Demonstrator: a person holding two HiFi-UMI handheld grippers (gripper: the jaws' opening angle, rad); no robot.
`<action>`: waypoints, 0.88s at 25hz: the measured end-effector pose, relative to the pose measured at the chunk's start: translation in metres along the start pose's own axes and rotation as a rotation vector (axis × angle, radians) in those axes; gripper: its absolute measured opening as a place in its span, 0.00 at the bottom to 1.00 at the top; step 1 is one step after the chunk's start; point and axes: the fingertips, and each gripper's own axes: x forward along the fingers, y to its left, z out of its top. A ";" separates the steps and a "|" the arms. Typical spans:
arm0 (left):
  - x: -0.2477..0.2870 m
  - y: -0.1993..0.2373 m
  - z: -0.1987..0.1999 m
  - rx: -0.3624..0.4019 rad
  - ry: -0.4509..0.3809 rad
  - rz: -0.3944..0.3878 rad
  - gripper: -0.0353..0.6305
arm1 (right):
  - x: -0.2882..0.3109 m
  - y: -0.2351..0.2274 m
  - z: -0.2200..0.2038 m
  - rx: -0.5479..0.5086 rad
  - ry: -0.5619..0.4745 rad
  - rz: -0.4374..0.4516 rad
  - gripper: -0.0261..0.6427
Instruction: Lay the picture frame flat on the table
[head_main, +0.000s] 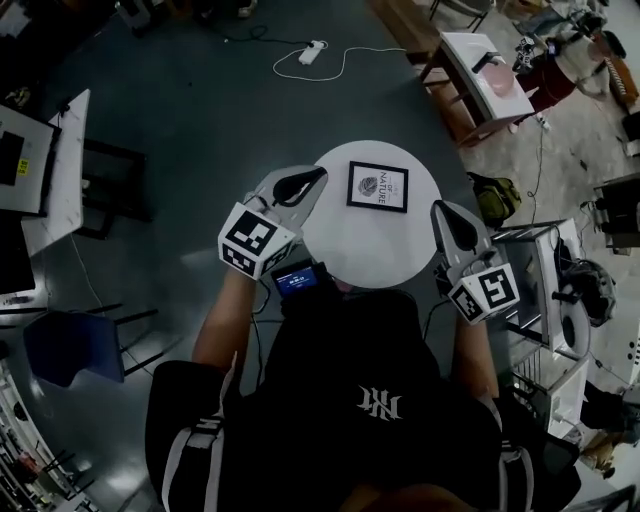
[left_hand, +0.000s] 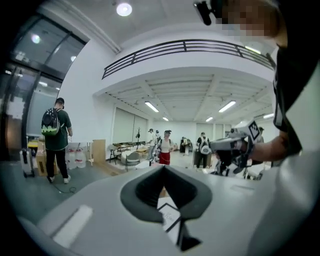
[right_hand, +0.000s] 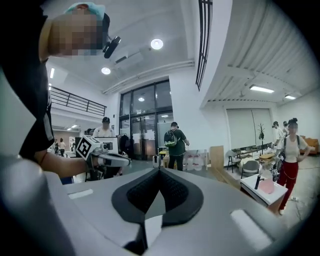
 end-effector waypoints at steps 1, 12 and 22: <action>-0.005 -0.006 0.004 -0.043 -0.030 -0.036 0.06 | -0.006 0.005 0.001 -0.018 0.004 0.008 0.04; -0.075 -0.147 0.018 -0.060 -0.081 -0.255 0.06 | -0.135 0.059 0.018 -0.054 -0.073 0.111 0.04; -0.114 -0.317 -0.025 -0.072 0.032 -0.314 0.06 | -0.281 0.095 -0.029 0.182 -0.162 0.189 0.04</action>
